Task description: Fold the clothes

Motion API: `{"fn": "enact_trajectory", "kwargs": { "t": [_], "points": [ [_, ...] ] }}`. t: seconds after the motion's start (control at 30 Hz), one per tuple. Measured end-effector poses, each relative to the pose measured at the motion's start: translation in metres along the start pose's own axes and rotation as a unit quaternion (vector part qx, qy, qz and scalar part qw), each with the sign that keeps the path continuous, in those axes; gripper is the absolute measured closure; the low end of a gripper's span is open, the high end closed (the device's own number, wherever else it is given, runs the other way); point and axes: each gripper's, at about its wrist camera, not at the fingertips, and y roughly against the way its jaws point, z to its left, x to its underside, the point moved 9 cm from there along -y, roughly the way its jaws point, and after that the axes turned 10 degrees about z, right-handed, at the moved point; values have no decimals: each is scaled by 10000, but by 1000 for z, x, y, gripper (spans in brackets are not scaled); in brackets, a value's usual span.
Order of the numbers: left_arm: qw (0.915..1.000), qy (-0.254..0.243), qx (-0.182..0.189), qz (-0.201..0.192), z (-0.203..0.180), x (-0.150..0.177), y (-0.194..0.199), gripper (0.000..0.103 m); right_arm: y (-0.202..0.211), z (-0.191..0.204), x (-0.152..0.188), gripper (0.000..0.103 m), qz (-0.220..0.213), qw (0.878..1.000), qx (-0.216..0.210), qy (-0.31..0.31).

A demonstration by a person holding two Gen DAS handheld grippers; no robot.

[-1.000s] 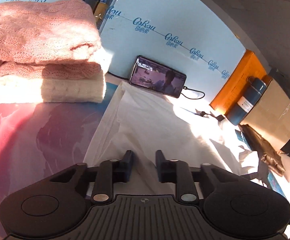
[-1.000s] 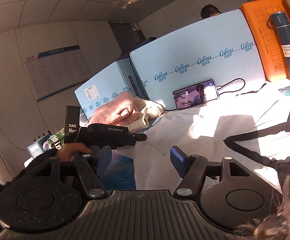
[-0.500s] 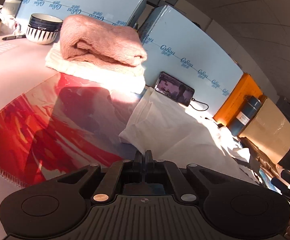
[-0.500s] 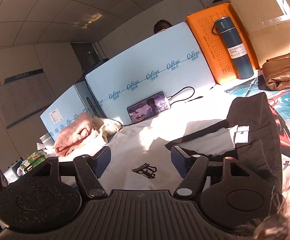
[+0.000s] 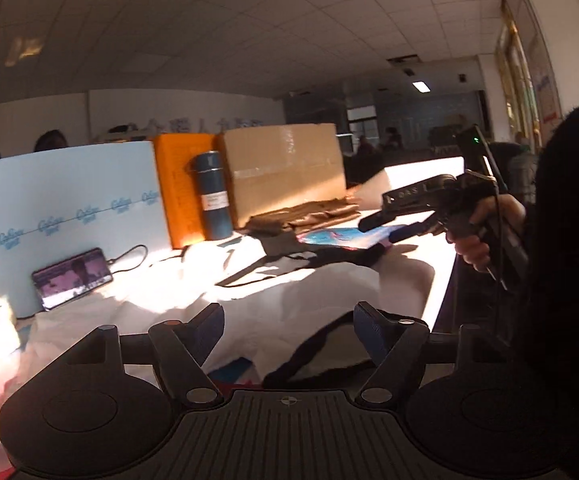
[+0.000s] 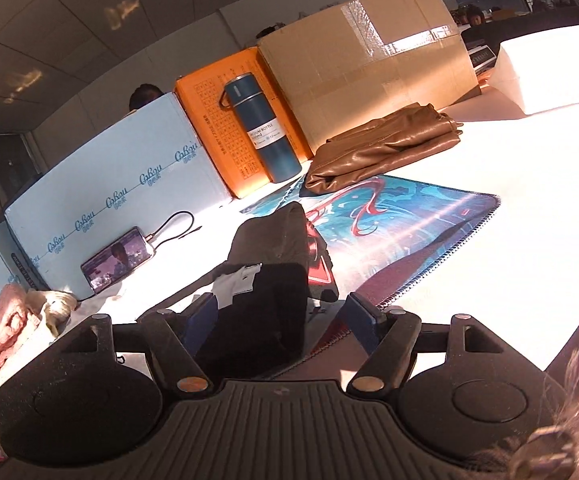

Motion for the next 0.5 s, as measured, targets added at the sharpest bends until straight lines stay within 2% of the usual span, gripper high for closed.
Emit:
{"fn": "enact_trajectory", "kwargs": {
  "t": [0.07,0.13,0.2,0.3,0.37,0.4,0.47,0.5],
  "points": [
    [9988,-303,375,67,-19,-1,-13,30,-5,-1,3,34,57,9999,-13,-96],
    [9968,-494,626,108,-33,-1,-25,24,-10,0,5,34,83,9998,5,-172],
    [9954,-698,599,262,-43,6,-39,24,-12,3,5,34,56,9998,162,-113],
    [9944,-920,267,440,-48,14,-55,24,-14,9,7,34,47,9995,322,42],
    [9956,-768,335,412,-45,13,-56,34,-13,11,10,34,48,9992,380,97],
    [9963,-618,441,399,-41,11,-56,44,-13,13,11,34,49,9991,408,126],
    [9972,-400,534,332,-34,9,-52,54,-13,18,14,34,72,9988,418,232],
    [9974,-321,581,294,-32,9,-50,62,-14,21,15,34,79,9987,413,284]
  ]
}}
